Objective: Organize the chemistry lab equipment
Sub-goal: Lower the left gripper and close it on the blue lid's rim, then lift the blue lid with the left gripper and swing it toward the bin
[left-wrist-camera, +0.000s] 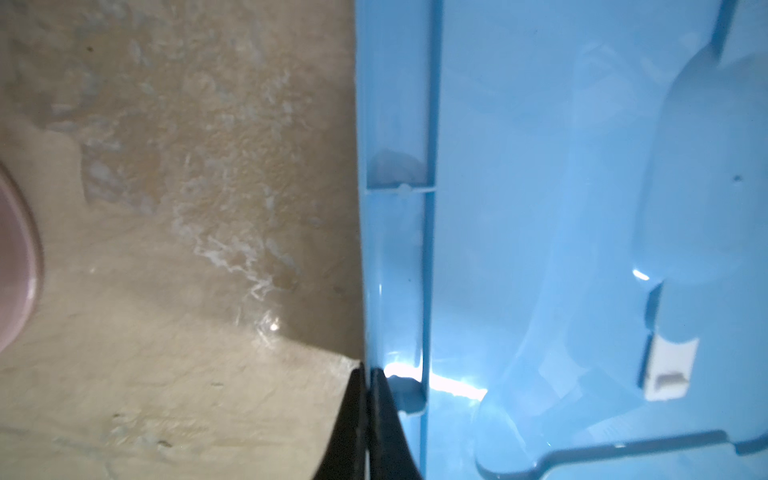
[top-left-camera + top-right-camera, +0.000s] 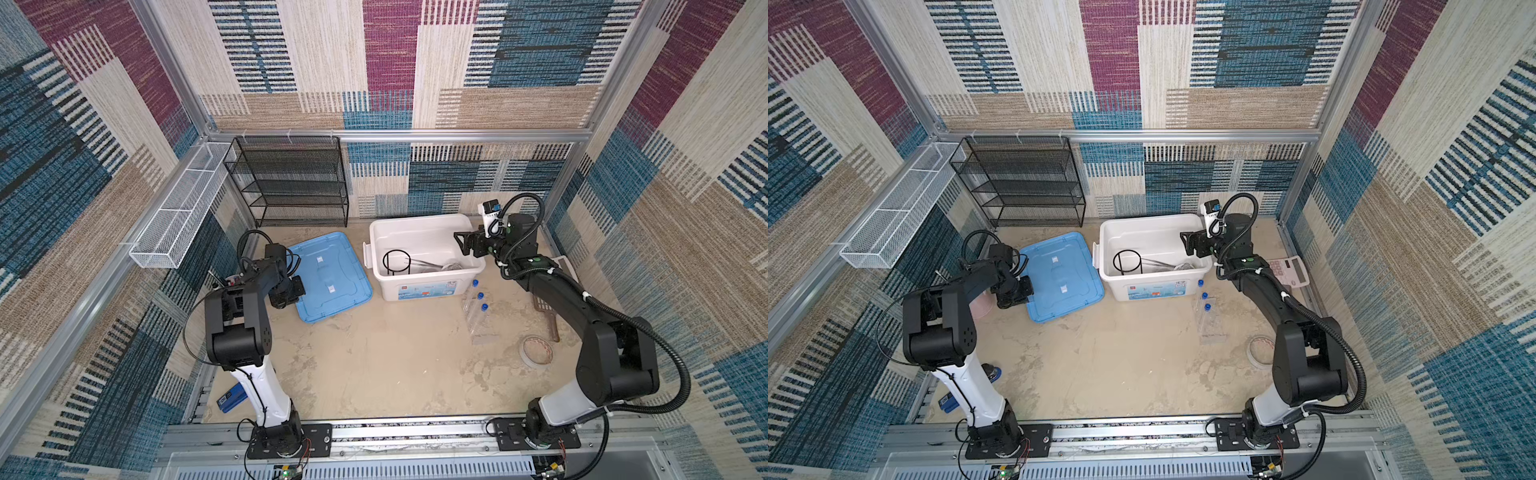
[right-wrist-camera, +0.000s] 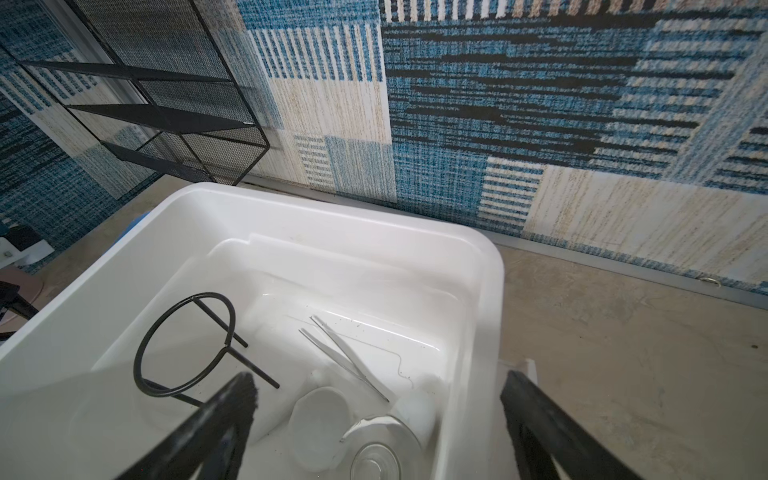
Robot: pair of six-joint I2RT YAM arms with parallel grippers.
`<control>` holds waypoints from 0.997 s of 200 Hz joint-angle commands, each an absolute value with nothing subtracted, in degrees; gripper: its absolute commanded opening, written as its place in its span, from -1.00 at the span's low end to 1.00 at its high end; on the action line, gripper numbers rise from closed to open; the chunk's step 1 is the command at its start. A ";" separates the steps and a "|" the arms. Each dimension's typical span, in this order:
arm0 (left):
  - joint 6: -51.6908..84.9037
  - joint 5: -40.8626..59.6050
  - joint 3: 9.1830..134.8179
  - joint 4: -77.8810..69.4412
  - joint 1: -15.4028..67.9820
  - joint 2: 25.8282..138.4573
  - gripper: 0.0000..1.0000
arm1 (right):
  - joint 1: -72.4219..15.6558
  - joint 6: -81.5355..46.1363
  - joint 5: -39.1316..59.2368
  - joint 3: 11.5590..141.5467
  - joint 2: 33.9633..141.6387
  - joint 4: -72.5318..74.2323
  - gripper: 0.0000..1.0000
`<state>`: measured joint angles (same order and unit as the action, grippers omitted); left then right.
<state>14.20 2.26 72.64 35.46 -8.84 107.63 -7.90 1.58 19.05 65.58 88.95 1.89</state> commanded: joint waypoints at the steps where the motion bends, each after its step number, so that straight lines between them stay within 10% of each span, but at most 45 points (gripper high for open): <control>1: 13.12 1.52 72.20 36.09 -8.87 106.09 -0.90 | -7.92 0.81 19.27 65.57 88.59 3.81 0.89; 199: 12.15 -2.96 72.86 44.29 -8.79 91.60 -0.98 | -7.85 -0.84 21.27 65.64 87.63 4.05 0.89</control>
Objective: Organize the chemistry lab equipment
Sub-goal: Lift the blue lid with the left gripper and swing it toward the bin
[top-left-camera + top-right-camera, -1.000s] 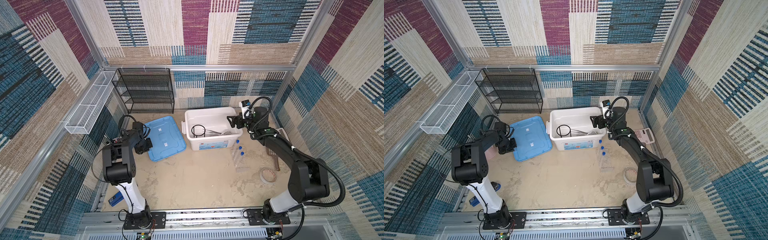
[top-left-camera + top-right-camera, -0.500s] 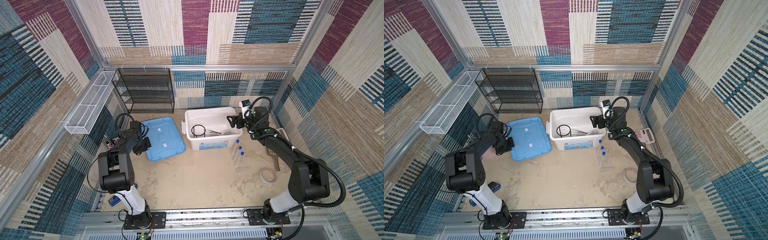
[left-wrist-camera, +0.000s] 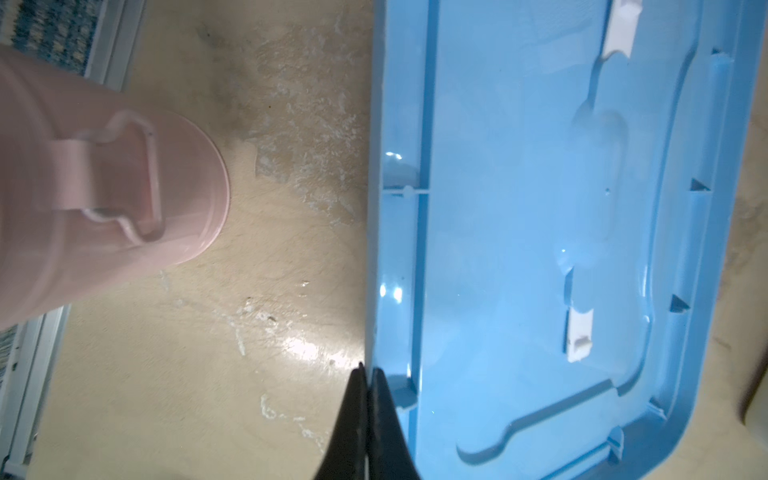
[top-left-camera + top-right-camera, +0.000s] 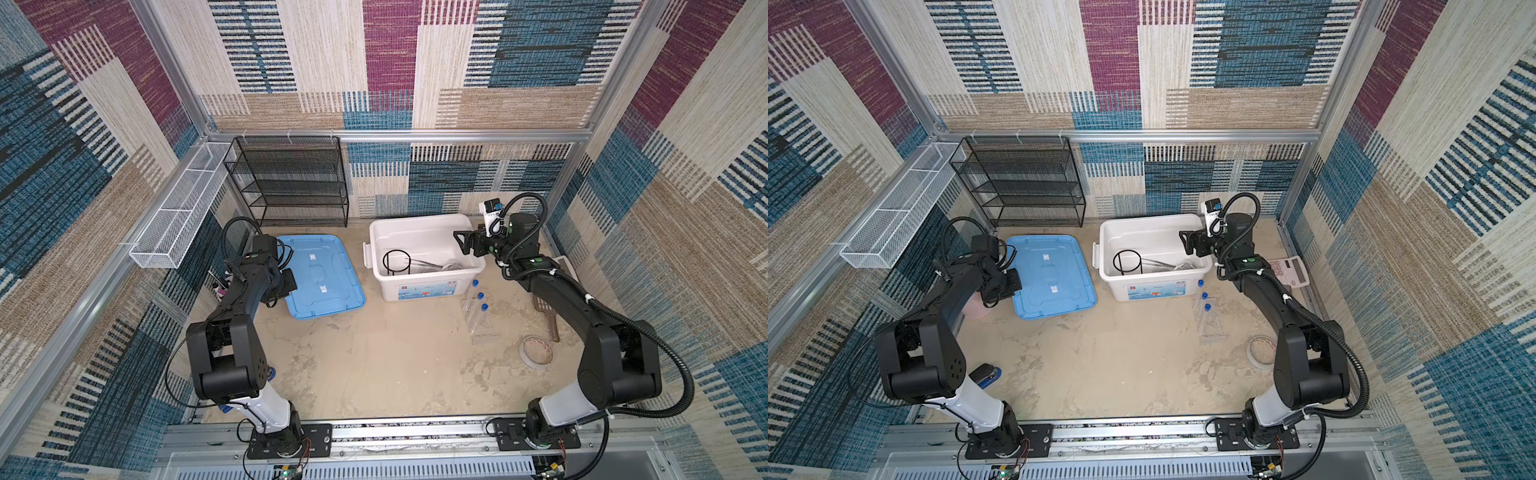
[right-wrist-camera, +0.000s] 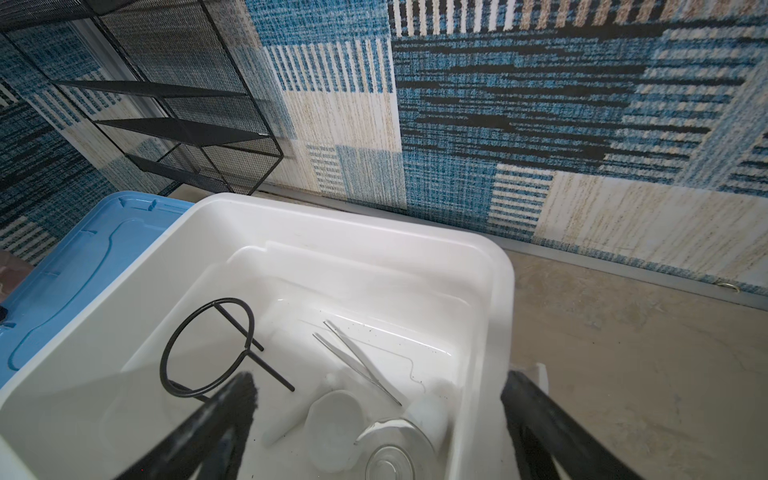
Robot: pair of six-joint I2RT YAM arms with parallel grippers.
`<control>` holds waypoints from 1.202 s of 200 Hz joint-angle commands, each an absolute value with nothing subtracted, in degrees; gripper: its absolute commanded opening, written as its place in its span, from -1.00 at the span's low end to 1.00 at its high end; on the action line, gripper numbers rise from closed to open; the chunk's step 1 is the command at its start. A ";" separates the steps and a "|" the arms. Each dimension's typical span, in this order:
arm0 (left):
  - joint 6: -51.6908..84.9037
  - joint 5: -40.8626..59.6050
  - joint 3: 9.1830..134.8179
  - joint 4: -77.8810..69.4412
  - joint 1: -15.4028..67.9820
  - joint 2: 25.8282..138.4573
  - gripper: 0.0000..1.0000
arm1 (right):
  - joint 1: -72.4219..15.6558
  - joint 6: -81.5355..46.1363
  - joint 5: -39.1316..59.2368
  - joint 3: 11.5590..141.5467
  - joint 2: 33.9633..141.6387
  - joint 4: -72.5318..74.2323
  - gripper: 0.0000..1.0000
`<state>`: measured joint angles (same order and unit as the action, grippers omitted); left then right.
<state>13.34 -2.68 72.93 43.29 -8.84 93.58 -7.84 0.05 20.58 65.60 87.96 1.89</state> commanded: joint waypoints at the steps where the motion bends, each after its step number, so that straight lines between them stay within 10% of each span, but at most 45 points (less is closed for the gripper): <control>1: 12.14 -2.97 72.82 44.34 -8.79 91.55 -0.98 | -7.83 -0.81 21.27 65.65 87.63 4.05 0.89; 240: 10.73 -2.15 82.10 49.09 -8.66 74.82 -0.99 | -7.85 -2.81 34.36 66.66 88.66 6.62 0.91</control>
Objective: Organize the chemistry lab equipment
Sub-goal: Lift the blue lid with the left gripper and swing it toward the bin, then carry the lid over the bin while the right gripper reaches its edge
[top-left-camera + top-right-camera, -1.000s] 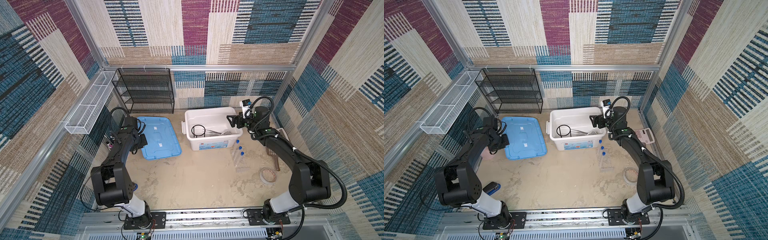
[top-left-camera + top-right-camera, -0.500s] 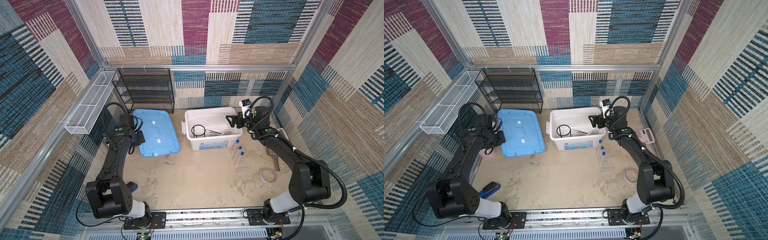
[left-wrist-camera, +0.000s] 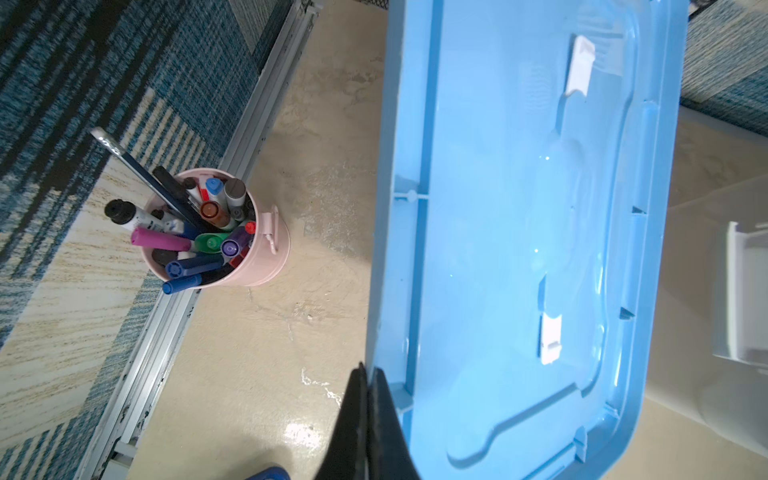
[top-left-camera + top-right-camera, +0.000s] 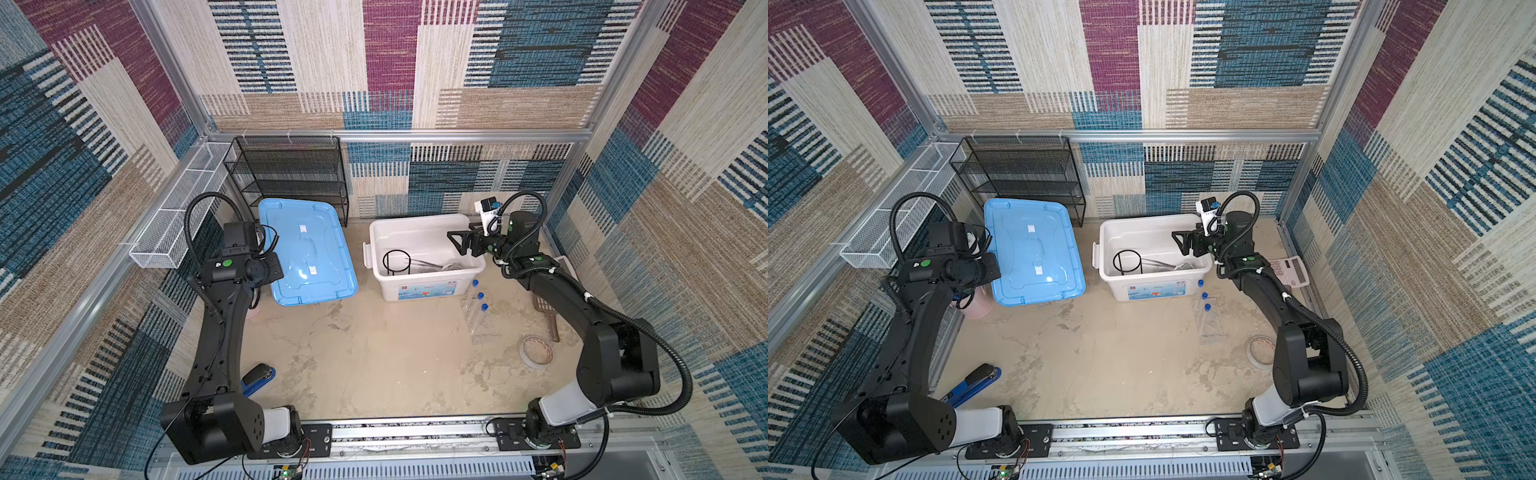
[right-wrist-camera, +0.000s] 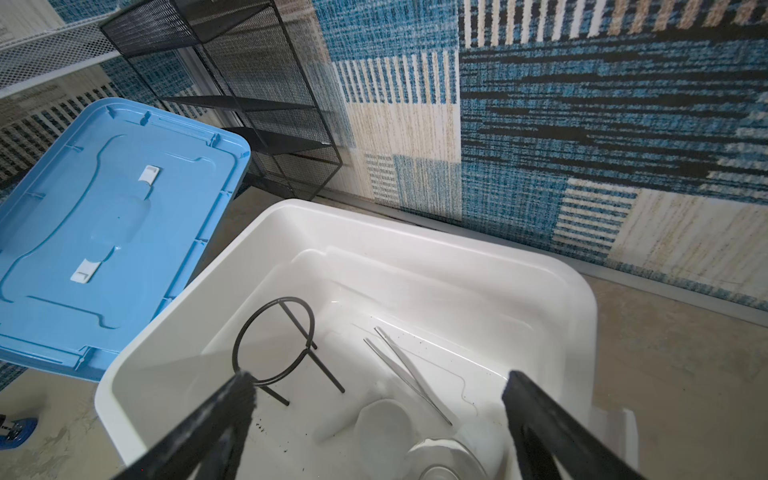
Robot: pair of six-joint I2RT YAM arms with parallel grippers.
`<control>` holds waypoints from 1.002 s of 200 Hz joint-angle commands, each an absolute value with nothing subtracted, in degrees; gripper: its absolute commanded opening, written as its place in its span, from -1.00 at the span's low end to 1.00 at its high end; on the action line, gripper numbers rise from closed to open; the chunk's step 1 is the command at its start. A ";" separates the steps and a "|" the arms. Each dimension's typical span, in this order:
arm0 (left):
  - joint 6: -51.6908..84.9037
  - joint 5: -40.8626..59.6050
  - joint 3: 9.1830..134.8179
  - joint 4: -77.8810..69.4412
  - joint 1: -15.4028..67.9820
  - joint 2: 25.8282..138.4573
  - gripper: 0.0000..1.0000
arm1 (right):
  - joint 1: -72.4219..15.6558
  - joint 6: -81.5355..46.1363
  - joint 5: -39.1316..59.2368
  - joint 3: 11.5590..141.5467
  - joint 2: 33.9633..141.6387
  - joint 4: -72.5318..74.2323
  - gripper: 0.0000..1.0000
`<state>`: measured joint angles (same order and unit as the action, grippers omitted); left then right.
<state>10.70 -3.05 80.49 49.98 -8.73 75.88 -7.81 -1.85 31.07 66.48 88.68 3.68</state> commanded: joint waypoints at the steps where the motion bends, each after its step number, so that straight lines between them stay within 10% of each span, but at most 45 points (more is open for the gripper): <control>1: 10.77 -2.13 82.18 49.11 -8.64 74.76 -0.99 | -7.83 -2.81 34.45 66.64 88.67 6.65 0.91; 200: 16.60 0.00 91.45 43.76 5.43 78.72 -1.00 | -7.91 -9.88 47.72 68.25 93.04 11.34 0.94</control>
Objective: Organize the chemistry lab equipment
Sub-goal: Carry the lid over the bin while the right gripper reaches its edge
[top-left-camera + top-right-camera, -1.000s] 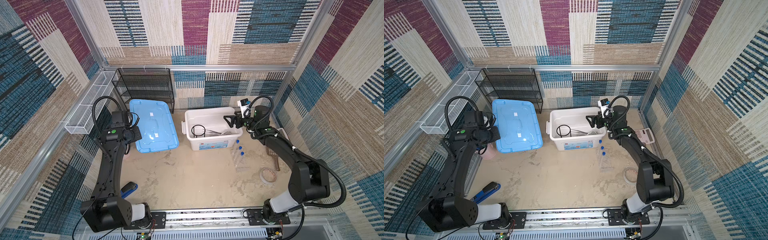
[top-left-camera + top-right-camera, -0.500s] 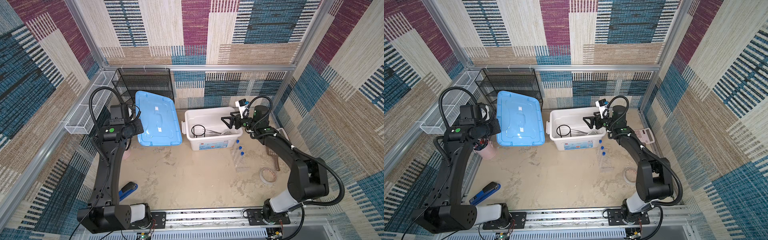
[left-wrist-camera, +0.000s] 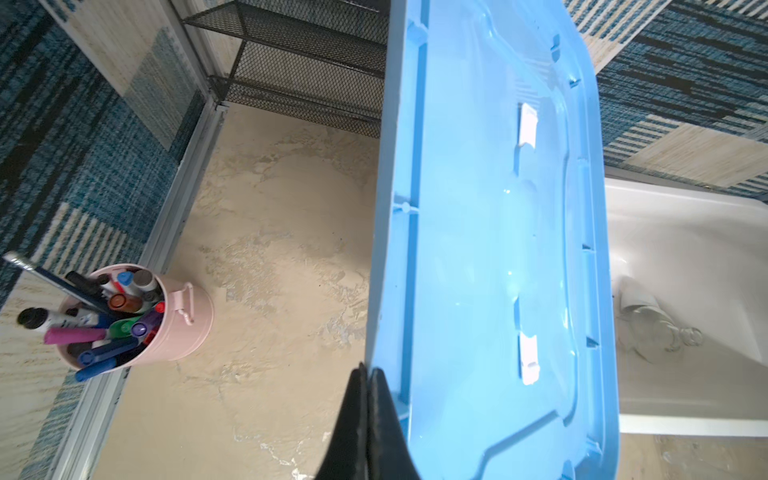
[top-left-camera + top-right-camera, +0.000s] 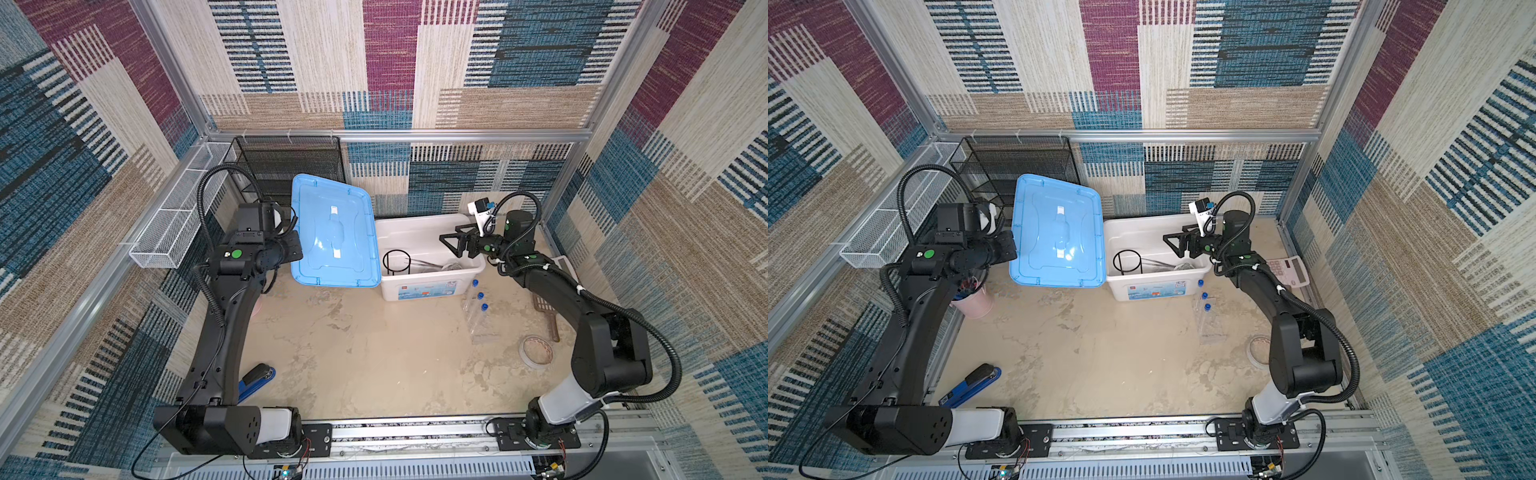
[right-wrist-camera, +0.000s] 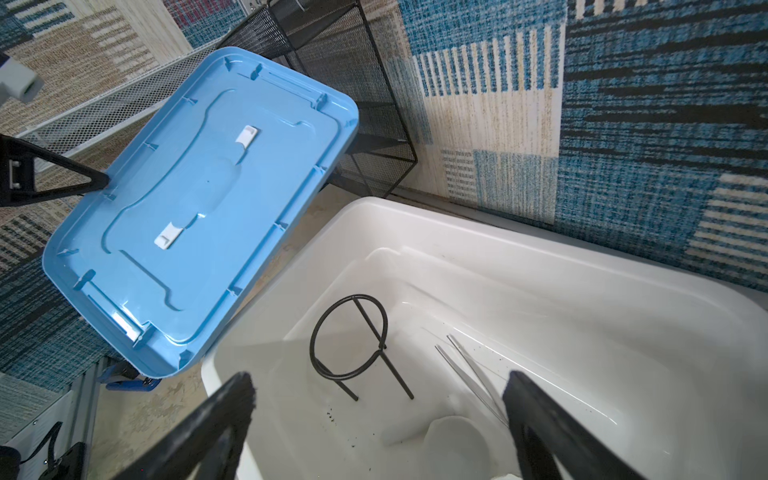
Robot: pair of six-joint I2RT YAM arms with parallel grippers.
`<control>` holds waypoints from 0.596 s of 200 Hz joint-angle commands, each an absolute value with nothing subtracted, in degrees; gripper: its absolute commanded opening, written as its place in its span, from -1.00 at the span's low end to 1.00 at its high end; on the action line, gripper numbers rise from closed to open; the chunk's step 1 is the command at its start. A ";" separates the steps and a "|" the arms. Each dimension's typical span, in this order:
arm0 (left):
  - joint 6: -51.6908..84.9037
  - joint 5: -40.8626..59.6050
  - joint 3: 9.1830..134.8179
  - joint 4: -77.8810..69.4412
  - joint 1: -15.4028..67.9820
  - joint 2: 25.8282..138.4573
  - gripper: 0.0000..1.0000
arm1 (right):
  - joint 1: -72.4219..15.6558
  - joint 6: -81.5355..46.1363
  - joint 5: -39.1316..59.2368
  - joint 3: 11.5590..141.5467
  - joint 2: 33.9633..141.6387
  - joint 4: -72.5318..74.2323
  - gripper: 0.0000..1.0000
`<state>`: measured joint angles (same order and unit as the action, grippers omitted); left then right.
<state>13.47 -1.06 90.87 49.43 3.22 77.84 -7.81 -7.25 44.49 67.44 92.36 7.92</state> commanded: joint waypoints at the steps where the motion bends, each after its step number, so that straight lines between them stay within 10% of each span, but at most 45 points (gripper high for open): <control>1: 16.65 0.00 91.47 43.68 5.57 78.78 -1.00 | -7.91 -9.91 47.90 68.27 93.06 11.38 0.95; 119: 22.03 2.13 94.81 30.80 15.93 87.98 -1.00 | -7.91 -19.41 56.75 70.31 99.07 15.84 0.96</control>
